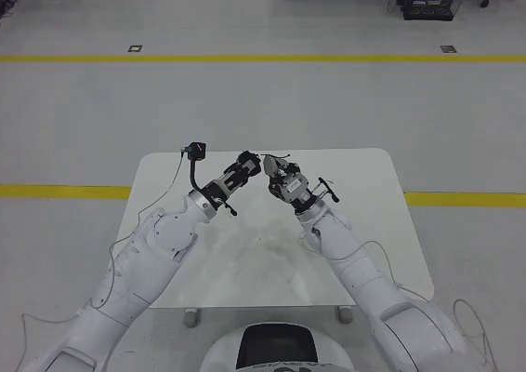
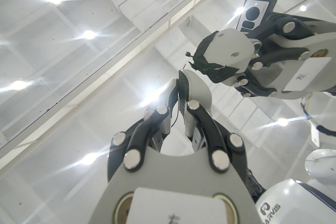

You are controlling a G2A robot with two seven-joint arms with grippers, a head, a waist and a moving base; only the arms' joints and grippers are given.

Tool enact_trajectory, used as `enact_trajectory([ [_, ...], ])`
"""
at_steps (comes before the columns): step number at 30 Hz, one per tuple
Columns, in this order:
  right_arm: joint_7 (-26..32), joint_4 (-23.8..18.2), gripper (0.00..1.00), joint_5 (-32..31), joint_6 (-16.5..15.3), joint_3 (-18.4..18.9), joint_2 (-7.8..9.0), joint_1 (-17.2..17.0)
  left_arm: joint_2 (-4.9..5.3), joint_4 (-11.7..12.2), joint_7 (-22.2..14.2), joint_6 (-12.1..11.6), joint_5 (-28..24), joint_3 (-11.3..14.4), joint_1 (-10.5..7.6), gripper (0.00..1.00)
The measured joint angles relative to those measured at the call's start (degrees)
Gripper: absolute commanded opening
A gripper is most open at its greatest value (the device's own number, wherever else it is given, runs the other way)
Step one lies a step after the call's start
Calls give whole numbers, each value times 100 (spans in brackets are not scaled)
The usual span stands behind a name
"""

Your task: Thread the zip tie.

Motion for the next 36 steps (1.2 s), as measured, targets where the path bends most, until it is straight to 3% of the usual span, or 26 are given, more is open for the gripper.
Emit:
enact_trajectory([
  [36,-73,53,0,324,0,-321,80,85,0,0,0,0,0,0,0,0],
])
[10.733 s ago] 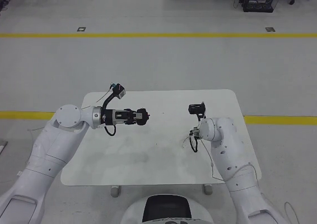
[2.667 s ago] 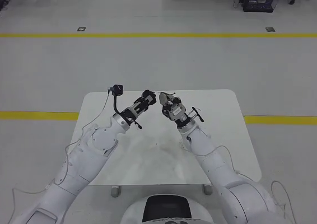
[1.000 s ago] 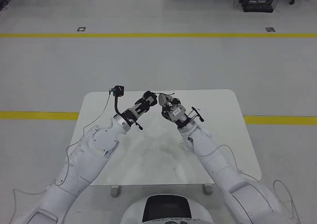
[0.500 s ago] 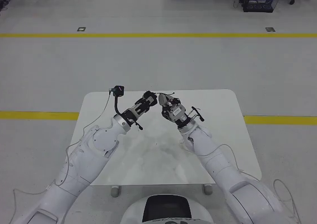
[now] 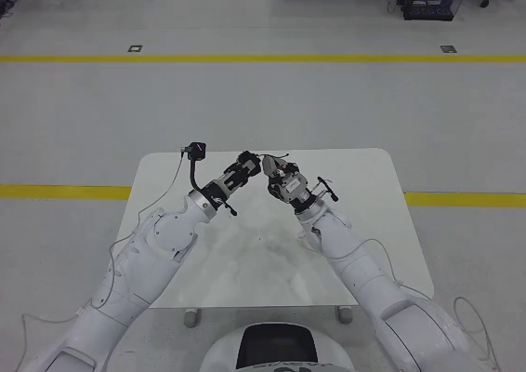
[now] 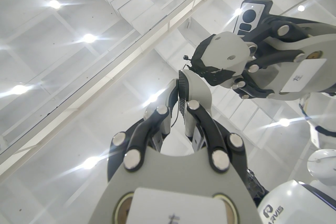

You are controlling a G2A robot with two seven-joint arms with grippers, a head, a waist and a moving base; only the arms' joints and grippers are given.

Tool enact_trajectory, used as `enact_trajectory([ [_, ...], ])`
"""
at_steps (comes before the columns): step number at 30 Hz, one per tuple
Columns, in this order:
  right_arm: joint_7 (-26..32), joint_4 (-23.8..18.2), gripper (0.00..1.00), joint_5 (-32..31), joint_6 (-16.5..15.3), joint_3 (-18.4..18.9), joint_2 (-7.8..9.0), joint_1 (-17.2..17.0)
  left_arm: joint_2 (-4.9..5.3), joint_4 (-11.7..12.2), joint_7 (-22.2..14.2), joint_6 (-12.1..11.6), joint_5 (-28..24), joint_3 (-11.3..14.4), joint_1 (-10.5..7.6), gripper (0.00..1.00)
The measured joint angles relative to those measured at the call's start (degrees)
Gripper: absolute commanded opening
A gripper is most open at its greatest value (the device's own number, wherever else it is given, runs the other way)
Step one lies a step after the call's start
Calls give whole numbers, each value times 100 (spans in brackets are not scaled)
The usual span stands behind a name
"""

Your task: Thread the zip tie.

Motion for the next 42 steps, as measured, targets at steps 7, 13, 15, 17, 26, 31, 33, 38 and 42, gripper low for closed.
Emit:
enact_trajectory([
  [7,7,20,0,23,0,-27,-2,22,0,0,0,0,0,0,0,0],
  [13,-5,39,0,34,0,-46,-6,36,0,0,0,0,0,0,0,0],
  [15,-20,51,0,40,0,-53,-9,43,0,0,0,0,0,0,0,0],
  [17,-33,65,0,46,0,-55,-11,51,0,0,0,0,0,0,0,0],
  [26,-70,124,0,28,0,-68,-26,91,0,0,0,0,0,0,0,0],
  [31,-69,146,0,19,0,-66,-38,108,0,0,0,0,0,0,0,0],
  [33,-67,156,0,15,0,-56,-43,116,0,0,0,0,0,0,0,0],
  [38,-69,183,0,-10,0,-29,-53,130,0,0,0,0,0,0,0,0],
  [42,-93,212,0,-22,0,-36,-68,141,0,0,0,0,0,0,0,0],
])
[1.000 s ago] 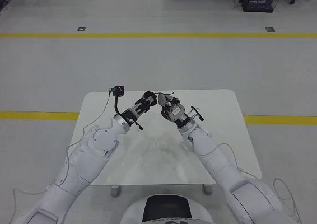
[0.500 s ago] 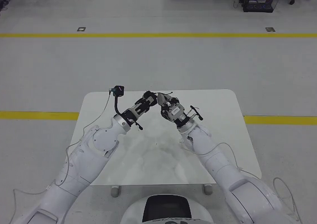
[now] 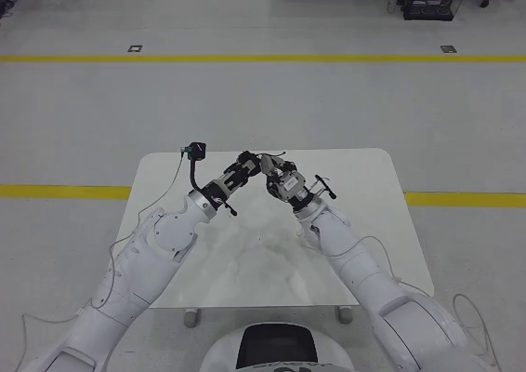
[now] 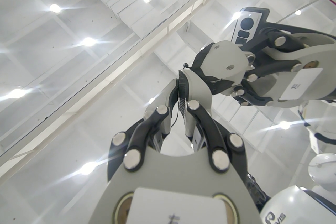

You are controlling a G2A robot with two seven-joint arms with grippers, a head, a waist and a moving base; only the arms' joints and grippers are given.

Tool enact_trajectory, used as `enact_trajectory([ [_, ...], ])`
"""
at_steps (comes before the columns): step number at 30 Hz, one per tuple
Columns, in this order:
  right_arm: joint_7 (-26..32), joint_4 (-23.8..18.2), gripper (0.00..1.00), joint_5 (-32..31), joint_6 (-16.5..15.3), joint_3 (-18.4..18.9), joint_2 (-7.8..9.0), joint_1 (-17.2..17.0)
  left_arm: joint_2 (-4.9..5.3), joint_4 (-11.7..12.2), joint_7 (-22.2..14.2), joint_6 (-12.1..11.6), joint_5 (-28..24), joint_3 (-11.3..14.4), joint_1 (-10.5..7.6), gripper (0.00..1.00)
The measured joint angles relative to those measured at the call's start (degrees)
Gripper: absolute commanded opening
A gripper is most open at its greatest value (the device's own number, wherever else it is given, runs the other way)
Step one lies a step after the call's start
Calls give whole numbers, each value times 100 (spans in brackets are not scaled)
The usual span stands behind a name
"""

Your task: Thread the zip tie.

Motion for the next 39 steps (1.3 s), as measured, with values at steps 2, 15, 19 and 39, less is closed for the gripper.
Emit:
enact_trajectory([
  [2,-11,17,0,3,0,-8,-7,7,0,0,0,0,0,0,0,0],
  [15,-41,151,0,19,0,-76,-39,73,0,0,0,0,0,0,0,0],
  [19,-38,179,0,20,0,-80,-40,86,0,0,0,0,0,0,0,0],
  [39,-61,168,0,-57,0,72,-47,75,0,0,0,0,0,0,0,0],
])
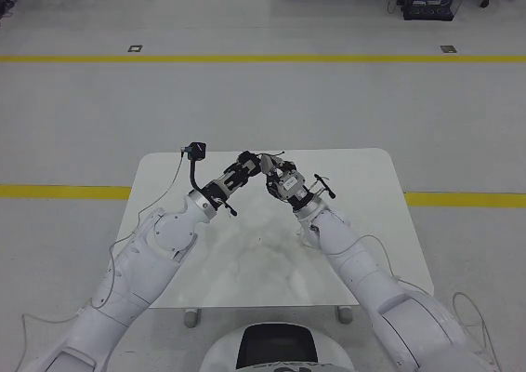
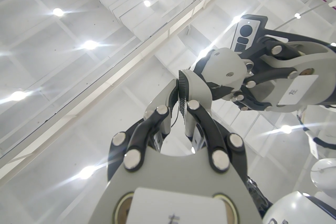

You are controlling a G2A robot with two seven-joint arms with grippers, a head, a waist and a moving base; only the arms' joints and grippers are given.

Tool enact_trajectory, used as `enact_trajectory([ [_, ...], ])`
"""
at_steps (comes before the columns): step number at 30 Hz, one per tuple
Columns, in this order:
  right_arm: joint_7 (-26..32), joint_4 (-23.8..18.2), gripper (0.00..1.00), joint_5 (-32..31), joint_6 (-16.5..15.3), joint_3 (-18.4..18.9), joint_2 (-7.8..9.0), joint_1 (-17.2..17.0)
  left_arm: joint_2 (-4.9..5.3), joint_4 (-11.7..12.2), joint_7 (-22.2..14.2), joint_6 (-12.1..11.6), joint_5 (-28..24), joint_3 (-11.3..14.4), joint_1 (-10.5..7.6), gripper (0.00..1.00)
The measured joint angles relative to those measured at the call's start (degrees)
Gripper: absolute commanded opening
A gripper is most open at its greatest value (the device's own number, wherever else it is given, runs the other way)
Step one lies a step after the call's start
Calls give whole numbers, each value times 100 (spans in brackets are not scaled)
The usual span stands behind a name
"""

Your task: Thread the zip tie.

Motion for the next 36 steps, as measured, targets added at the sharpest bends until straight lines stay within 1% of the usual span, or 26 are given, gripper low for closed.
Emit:
enact_trajectory([
  [4,-8,7,0,-26,0,8,-9,3,0,0,0,0,0,0,0,0],
  [23,-31,154,0,43,0,-167,-29,101,0,0,0,0,0,0,0,0],
  [24,-29,158,4,48,0,-169,-28,104,0,0,0,0,0,0,0,0],
  [25,-25,162,30,57,0,-170,-27,106,0,0,0,0,0,0,0,0],
  [26,-23,165,42,65,0,-170,-26,106,0,0,0,0,0,0,0,0],
  [27,-21,169,47,74,0,-170,-25,106,0,0,0,0,0,0,0,0],
  [28,-20,171,50,81,0,-169,-23,107,0,0,0,0,0,0,0,0],
  [29,-18,173,73,87,0,-167,-22,107,0,0,0,0,0,0,0,0],
  [30,-12,174,89,93,0,-165,-19,107,0,0,0,0,0,0,0,0],
  [31,-7,174,100,97,0,-162,-17,106,0,0,0,0,0,0,0,0],
  [36,32,161,100,100,-1,-133,3,93,1,0,0,0,0,0,0,0],
])
